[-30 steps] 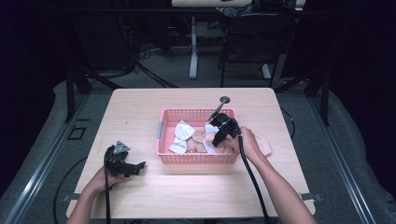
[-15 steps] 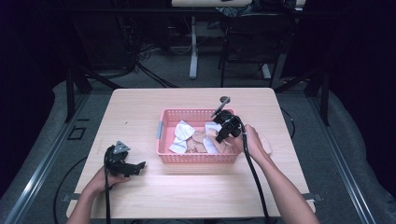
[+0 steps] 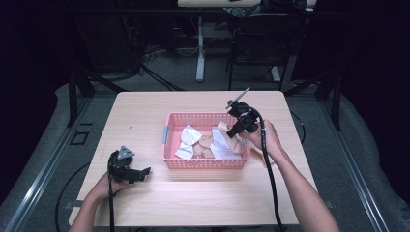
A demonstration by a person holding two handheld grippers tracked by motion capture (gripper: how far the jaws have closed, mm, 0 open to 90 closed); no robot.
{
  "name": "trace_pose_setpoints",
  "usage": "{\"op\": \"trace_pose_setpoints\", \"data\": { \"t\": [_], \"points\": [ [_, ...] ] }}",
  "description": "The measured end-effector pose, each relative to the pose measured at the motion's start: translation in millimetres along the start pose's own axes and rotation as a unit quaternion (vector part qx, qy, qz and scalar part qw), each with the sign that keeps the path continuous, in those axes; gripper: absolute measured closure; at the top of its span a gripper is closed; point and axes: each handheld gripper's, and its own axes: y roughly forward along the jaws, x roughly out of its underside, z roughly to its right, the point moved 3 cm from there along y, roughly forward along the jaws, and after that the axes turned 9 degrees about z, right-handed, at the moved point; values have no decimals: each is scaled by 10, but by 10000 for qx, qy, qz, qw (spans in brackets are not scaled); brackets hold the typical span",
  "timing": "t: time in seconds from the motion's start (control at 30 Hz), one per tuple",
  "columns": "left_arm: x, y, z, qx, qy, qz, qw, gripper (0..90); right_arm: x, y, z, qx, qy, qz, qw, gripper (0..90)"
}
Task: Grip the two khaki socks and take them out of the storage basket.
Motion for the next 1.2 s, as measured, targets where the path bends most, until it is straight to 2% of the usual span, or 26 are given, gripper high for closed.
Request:
{"op": "trace_pose_setpoints", "data": {
  "t": [0.17,0.23,0.37,0.57,0.8,0.83,1.03,1.2],
  "points": [
    [0,-1,0,0,3,-3,10000,0,-38,-116,9,-7,-35,73,10000,838],
    [0,0,0,0,2,-2,10000,0,-52,-153,-3,-13,29,170,9998,838],
    [0,0,0,0,0,-1,10000,0,-80,-231,2,-47,-27,144,9999,838],
    [0,0,0,0,-1,0,10000,0,-127,-385,-11,-57,17,349,9994,838],
    [0,-1,0,4,1,-5,10000,0,-139,-572,25,24,56,464,9989,837],
    [0,-1,0,3,-2,-4,10000,0,-132,-603,38,48,27,431,9991,837],
    [-1,1,0,4,2,0,10000,0,-77,-749,133,122,205,588,9980,837],
    [-1,-1,0,6,2,-5,10000,0,-6,-880,228,229,270,584,9977,838]
  ]
}}
